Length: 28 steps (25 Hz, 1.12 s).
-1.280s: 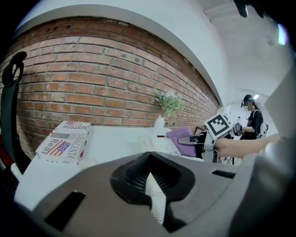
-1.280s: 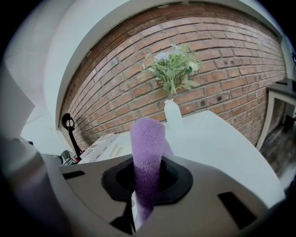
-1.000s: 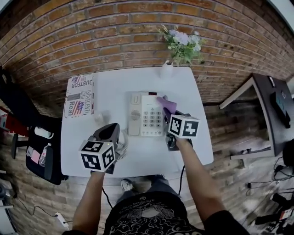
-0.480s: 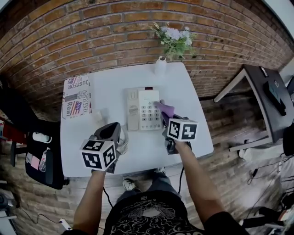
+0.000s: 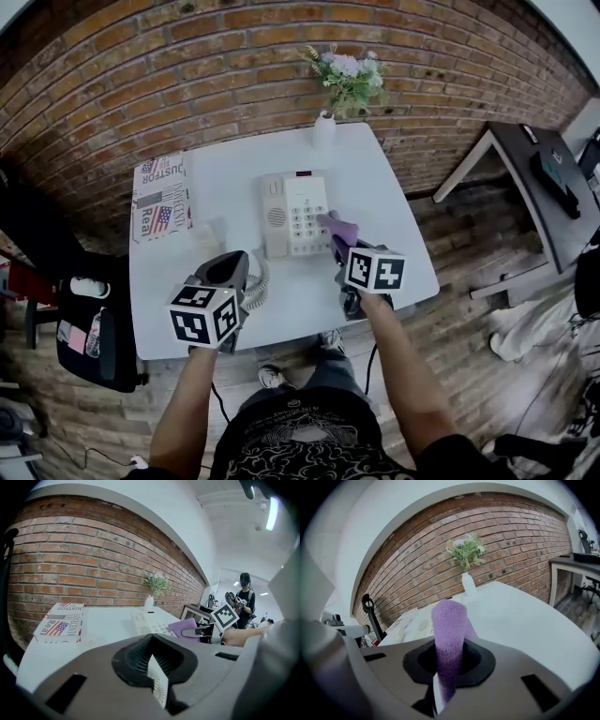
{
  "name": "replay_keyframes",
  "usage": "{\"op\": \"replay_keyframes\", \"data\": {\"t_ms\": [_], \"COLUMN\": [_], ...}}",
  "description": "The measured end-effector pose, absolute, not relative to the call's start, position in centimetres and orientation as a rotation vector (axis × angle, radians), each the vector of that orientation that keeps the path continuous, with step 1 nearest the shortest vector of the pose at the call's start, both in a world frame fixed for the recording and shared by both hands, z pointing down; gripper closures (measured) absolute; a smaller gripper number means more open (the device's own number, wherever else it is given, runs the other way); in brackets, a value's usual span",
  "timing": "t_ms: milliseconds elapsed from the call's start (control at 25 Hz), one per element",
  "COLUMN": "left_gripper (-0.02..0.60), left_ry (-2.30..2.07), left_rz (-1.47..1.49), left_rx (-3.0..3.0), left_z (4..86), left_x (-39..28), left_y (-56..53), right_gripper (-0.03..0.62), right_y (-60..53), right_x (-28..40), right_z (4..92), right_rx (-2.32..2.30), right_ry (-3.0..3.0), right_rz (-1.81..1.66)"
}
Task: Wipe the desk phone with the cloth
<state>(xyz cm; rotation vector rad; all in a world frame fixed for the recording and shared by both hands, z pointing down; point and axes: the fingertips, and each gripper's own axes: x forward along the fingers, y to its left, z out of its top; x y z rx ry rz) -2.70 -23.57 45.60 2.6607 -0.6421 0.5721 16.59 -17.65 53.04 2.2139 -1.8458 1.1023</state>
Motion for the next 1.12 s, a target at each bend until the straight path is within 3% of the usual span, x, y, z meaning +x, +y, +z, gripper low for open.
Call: {"op": "replay_keyframes", "data": {"t_ms": [1120], "left_gripper": [0.577], "left_ry": [-0.632], "left_rz": [0.589], "left_rx": [2.662], "left_z": [46.3], "left_x": [-7.7], "left_y": [-21.8], "right_gripper": [0.549], "right_y": [-17.2], "right_x": [8.3], "right_z": [53.9], "right_rx": [2.230], "right_ry": [-1.969], "right_rz": [1.172]}}
